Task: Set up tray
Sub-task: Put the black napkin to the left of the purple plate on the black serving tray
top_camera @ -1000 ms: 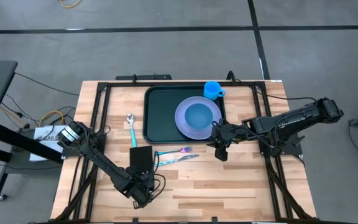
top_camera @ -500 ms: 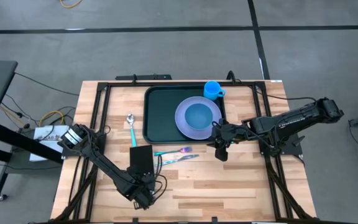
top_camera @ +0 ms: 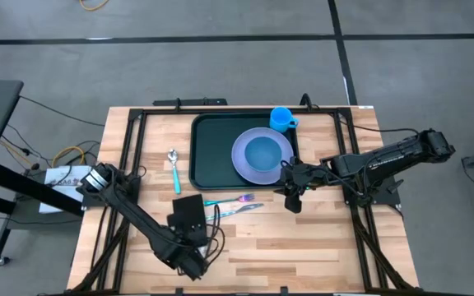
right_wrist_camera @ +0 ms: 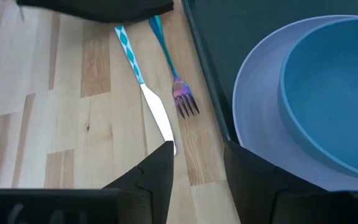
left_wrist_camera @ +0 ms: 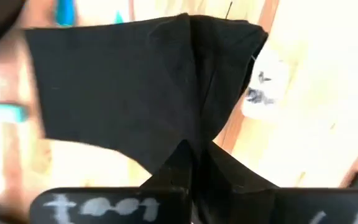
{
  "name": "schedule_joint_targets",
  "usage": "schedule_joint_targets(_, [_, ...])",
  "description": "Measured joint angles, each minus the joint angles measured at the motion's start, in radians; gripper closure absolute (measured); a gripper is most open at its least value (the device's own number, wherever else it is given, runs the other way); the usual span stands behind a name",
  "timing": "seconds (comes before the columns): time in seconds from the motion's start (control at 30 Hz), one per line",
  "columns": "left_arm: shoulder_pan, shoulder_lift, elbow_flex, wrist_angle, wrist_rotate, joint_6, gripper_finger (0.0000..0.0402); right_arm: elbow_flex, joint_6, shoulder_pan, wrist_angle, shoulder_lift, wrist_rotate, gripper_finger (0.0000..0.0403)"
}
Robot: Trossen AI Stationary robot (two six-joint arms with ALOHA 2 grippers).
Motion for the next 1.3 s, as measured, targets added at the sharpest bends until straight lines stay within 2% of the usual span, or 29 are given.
schedule_joint_targets(0.3, [0.021,-0.002,0.222,-0.298,-0.04,-0.001,0.0401,0.0,0.0,0.0,0.0,0.0,0.0,0.0269])
schedule_joint_targets(0.53, [0.065,-0.01,0.324,-0.294,-0.126,0.139,0.0401,0.0,-0.003,0.0,0.0,0.0,0.0,0.027])
schedule_joint_targets(0.93, [0.233,-0.017,0.341,-0.293,-0.277,0.399,0.0401,0.0,-0.007,0.0,-0.001,0.0,0.0,0.0269])
schedule_joint_targets(1.1, [0.274,-0.112,0.34,-0.295,-0.365,0.435,0.0401,0.0,-0.008,0.0,-0.001,0.0,0.0,0.027])
schedule_joint_targets(1.3, [0.279,-0.298,0.34,-0.296,-0.421,0.438,0.0401,0.0,-0.009,0.0,0.0,0.0,0.0,0.0269])
